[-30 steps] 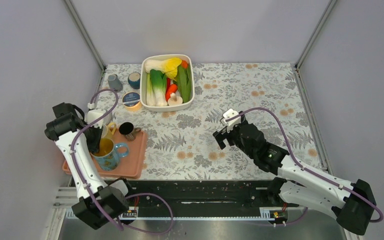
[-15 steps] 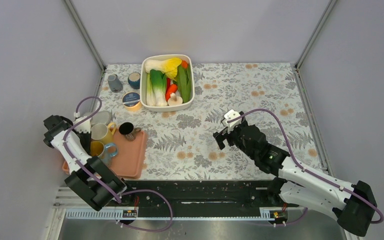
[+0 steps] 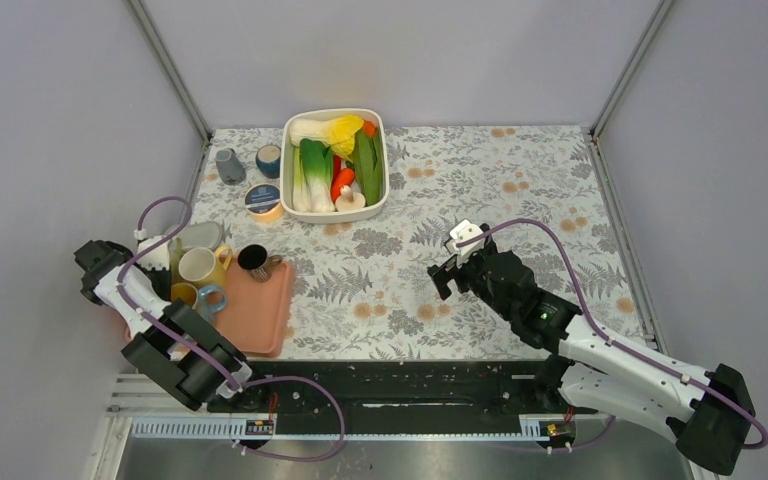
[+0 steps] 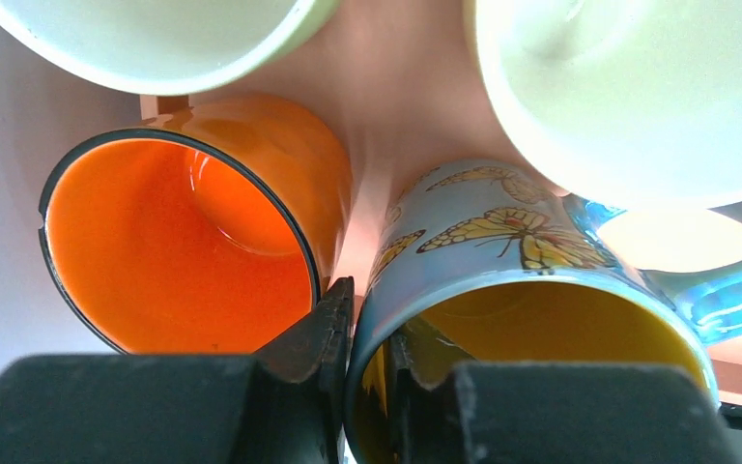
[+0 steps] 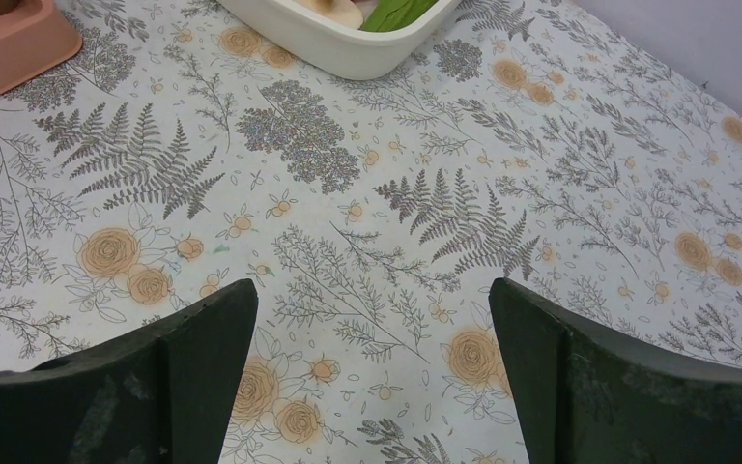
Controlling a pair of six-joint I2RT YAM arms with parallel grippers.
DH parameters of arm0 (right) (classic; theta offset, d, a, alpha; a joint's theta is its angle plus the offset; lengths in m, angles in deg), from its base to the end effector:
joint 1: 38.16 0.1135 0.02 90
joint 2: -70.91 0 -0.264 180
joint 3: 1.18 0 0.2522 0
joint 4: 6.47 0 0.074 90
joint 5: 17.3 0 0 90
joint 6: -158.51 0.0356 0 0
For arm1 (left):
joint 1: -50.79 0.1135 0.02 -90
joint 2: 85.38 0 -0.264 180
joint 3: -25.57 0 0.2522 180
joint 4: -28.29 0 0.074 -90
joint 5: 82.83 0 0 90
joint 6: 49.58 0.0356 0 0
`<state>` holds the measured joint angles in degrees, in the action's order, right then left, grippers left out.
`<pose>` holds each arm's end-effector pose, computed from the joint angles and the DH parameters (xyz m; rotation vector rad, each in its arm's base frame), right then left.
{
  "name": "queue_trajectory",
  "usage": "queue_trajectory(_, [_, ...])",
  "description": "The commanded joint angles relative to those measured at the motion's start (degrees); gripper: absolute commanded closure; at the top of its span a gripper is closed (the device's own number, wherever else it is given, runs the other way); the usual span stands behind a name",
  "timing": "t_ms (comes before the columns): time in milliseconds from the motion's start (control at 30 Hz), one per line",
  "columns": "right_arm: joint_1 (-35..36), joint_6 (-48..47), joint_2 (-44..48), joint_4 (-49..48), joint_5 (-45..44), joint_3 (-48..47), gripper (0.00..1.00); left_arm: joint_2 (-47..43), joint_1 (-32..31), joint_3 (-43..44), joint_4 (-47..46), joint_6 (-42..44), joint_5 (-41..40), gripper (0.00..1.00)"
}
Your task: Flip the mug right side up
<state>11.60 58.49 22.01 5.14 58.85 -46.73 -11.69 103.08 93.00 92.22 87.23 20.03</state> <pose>0.1377 0.1495 0.2697 -0.7617 1.6666 0.2678 0.1490 0.1798 0.2371 -0.0772 2.7434 0.1640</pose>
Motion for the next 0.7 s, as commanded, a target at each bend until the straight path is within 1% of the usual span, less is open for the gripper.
queue_trajectory(0, [-0.3, -0.4, 1.0, -2.2, 0.8, 0.0, 0.01, 1.1, 0.5, -0.6, -8.8, 1.4, 0.1, 1.0])
queue_trajectory(133, [-0.3, -0.4, 1.0, -2.2, 0.7, 0.1, 0.01, 0.5, 0.5, -1.3, -9.1, 1.3, 0.2, 1.0])
queue_trajectory(167, [-0.2, -0.5, 1.0, -2.2, 0.7, 0.1, 0.01, 0.0, 0.5, -1.6, -9.2, 1.4, 0.3, 0.97])
queue_trajectory(233, [-0.2, -0.5, 1.1, -2.2, 0.7, 0.1, 0.0, -0.6, 0.5, -1.6, -8.7, 1.8, 0.5, 0.85])
queue_trajectory(333, [-0.2, -0.6, 1.3, -2.2, 0.8, 0.1, 0.01, -1.5, 0.5, -0.4, -5.2, 3.2, 1.9, 0.67])
queue_trajectory(400, [-0.3, -0.6, 1.6, -2.2, 0.8, 0.3, 0.01, -2.2, 0.5, 1.2, -2.0, 3.6, 3.3, 0.59])
queue_trajectory(533, [-0.3, -0.6, 2.2, -2.5, 0.8, 0.5, 0.01, -3.1, 0.3, 4.8, 3.7, 3.9, 5.5, 0.49])
queue_trajectory(667, [-0.2, -0.1, 2.7, -3.1, 1.1, 1.0, 0.0, -3.5, 0.1, 7.7, 8.7, 3.6, 6.8, 0.48])
